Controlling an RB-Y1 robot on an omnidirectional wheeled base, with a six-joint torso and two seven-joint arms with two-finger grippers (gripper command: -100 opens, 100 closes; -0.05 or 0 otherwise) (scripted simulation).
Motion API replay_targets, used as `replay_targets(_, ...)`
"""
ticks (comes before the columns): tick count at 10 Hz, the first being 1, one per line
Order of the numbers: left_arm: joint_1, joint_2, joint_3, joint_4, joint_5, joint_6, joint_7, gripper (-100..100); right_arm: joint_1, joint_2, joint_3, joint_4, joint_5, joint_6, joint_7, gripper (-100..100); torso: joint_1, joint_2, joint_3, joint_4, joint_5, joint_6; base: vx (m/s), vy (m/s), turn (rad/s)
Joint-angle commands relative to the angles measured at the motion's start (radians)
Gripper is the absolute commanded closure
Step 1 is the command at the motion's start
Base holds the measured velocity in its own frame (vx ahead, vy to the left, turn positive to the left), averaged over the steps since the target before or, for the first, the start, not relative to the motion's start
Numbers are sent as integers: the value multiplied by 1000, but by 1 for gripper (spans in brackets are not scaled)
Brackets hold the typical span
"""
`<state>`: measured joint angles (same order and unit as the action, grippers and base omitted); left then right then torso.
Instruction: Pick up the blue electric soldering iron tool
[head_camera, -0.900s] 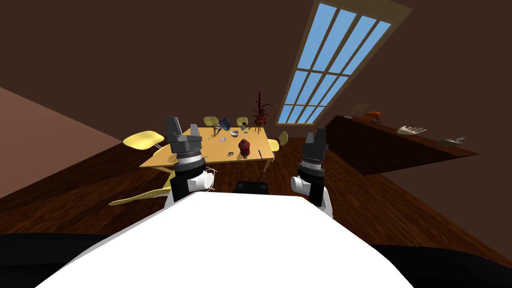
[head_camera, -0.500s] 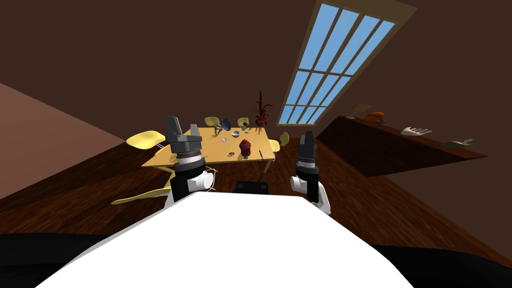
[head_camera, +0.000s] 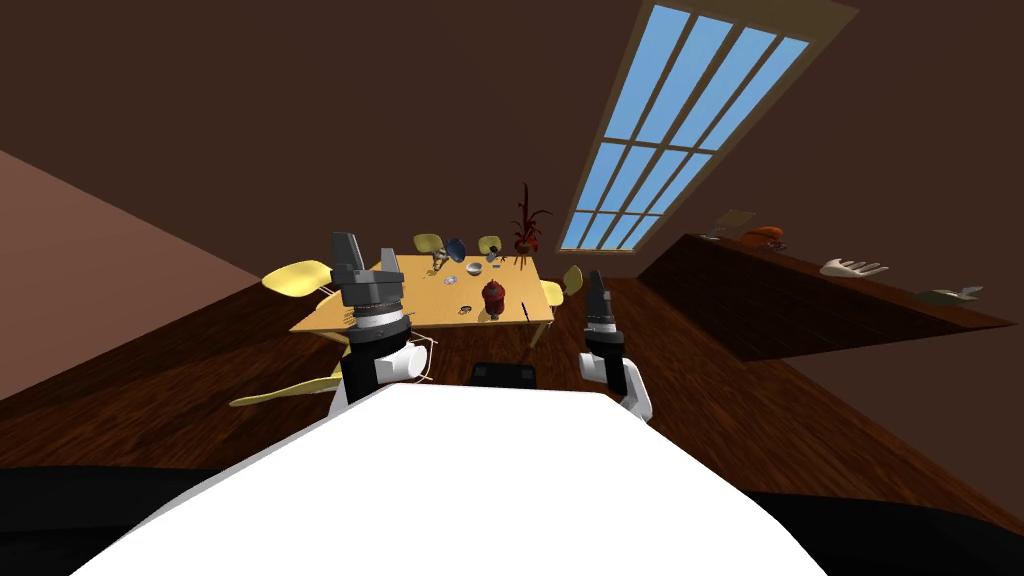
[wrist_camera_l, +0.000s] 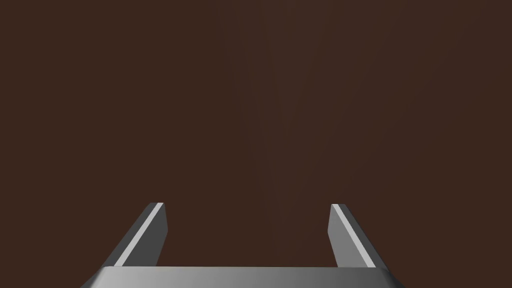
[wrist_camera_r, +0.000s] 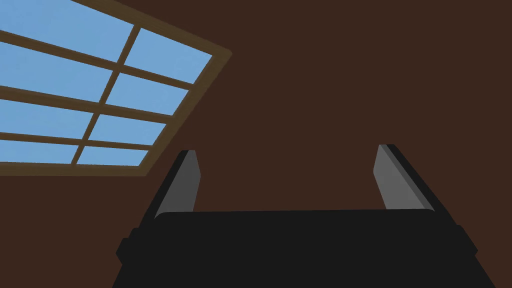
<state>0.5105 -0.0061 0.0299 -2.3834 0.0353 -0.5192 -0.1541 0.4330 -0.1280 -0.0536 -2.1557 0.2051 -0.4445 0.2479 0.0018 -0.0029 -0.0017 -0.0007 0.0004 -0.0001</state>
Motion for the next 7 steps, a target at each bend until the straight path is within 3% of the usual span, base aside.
replay_targets(1,0,0,0,0,0,0,0,0,-14,0,7,50,30,7,32,-100,0,0,0,0,0,0,46,31,47)
replay_targets(2,0,0,0,0,0,0,0,0,-14,0,7,59,30,7,32,-100,0,0,0,0,0,0,26,21,15)
replay_targets(7,0,0,0,0,0,0,0,0,-60,-10,14,232,125,38,125,-100,0,0,0,0,0,0,34,29,52)
